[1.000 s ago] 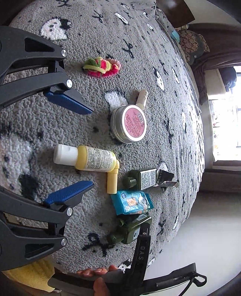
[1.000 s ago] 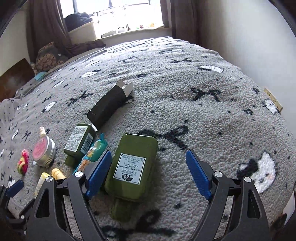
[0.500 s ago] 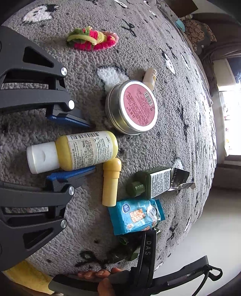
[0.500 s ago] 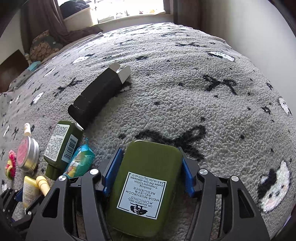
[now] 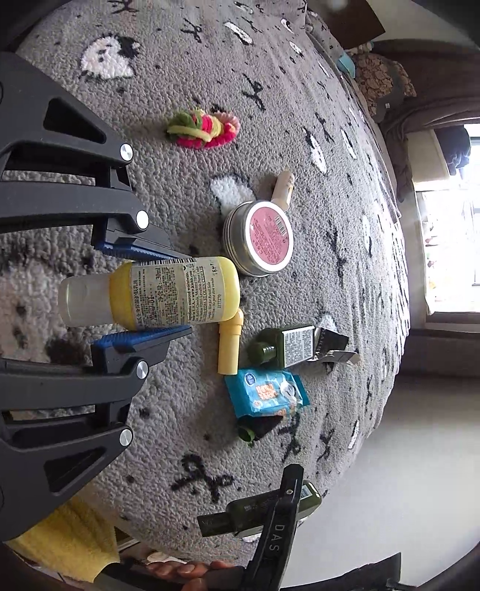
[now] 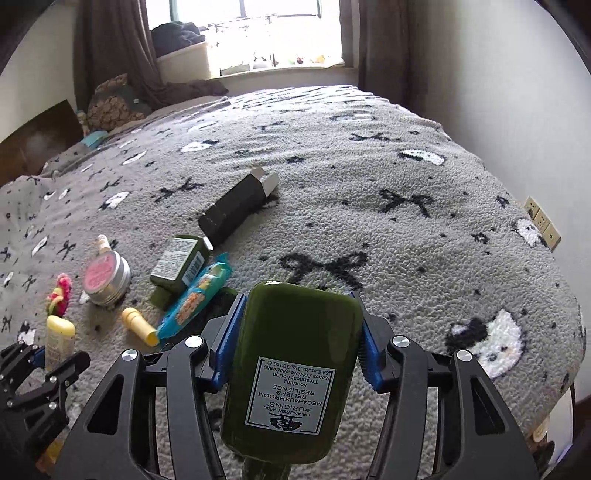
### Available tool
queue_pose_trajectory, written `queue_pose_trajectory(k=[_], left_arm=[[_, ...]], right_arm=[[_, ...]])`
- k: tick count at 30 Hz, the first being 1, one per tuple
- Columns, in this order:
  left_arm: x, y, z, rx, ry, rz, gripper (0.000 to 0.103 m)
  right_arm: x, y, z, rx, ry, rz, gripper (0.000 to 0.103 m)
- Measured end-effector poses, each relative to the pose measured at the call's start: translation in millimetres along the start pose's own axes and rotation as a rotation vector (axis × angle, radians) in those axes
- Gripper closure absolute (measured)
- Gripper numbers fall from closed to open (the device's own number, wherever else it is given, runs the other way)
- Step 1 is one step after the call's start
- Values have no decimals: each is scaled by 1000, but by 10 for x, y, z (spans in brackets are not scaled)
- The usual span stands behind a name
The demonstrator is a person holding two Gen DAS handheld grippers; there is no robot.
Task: Collect trash
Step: 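Carry both bottles down over the bed edge toward the trash bin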
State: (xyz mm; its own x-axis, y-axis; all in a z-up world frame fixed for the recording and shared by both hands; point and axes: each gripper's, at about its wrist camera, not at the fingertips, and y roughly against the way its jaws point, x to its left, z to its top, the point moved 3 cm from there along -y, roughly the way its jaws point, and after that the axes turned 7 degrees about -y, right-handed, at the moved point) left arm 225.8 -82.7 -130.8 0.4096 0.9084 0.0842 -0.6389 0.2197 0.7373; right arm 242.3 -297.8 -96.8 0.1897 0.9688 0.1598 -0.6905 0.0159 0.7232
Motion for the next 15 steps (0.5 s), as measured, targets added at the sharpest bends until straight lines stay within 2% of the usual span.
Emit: queue_pose_trajectory(k=[8,15], left_arm=[[10,666,12,-101,22,24,73],[-27,1188,-105,-169,13,59,73]], right_arm=[[268,778,-90,-110,63,92,48],[485,1295,-340,-164,123,163,48]])
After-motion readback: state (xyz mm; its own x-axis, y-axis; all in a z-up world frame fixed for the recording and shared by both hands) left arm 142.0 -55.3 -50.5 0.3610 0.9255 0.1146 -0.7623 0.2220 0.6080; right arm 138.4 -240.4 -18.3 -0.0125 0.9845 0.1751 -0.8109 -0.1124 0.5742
